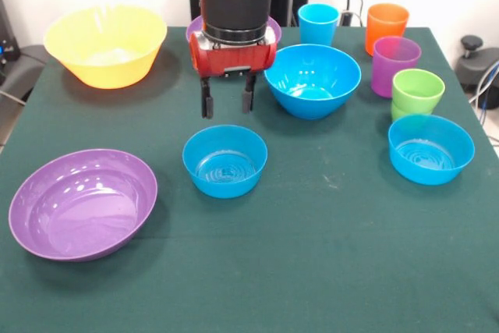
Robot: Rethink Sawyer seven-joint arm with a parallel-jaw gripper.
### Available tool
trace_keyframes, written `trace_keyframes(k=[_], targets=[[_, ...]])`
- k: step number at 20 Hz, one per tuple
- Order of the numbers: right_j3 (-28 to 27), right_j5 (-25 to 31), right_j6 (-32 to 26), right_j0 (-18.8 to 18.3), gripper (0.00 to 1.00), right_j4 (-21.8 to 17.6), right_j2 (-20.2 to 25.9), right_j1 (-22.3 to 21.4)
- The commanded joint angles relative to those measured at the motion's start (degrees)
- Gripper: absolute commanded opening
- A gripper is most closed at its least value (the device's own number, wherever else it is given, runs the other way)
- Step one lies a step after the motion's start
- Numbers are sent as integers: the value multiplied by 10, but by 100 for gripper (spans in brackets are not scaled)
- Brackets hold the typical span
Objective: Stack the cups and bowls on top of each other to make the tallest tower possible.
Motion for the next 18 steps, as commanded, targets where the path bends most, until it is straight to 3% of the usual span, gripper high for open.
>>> trace_keyframes(k=[1, 9, 18], targets=[[24, 49, -50, 20, 100, 6, 42, 3], [30, 70, -16, 52, 100, 27, 31, -23], [10, 107, -27, 65, 100, 52, 21, -32]])
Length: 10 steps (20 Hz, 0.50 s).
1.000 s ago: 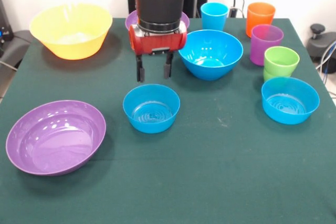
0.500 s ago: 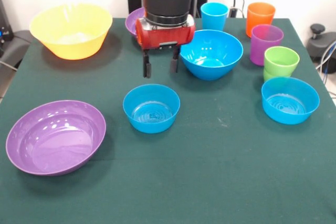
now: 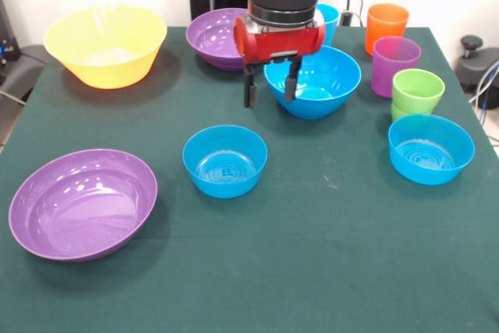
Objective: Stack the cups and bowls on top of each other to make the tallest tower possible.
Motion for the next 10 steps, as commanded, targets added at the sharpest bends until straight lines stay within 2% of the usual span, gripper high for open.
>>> trace_keyframes(k=[1, 10], targets=[[7, 92, -29, 16, 100, 15, 19, -2], [1, 109, -30, 19, 100, 23, 19, -8]])
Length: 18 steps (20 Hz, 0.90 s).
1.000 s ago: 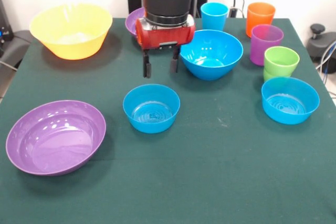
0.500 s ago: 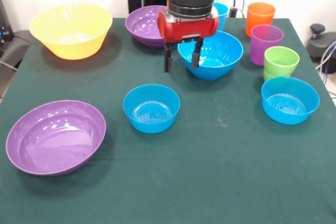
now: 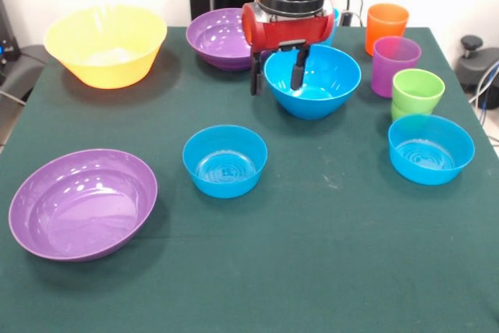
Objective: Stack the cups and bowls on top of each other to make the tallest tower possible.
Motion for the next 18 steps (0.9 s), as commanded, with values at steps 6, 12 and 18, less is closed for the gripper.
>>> trace_keyframes(k=[6, 12, 18], targets=[[3, 76, -35, 11, 100, 14, 21, -6], [-12, 76, -39, 13, 100, 6, 13, 2], [-30, 83, -119, -12, 100, -37, 15, 3]])
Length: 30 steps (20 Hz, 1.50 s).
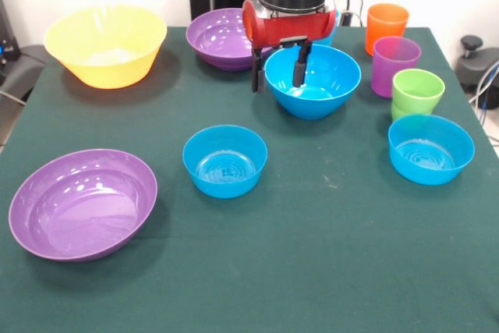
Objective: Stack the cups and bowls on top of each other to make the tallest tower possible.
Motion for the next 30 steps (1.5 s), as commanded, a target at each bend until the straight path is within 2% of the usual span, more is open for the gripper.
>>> trace_keyframes(k=[1, 7, 19, 30], targets=[[-34, 77, -128, -15, 100, -54, 15, 9], [-74, 75, -182, -42, 100, -80, 29, 41], [-110, 102, -241, -87, 100, -113, 60, 61], [-124, 100, -260, -100, 100, -123, 75, 75]])
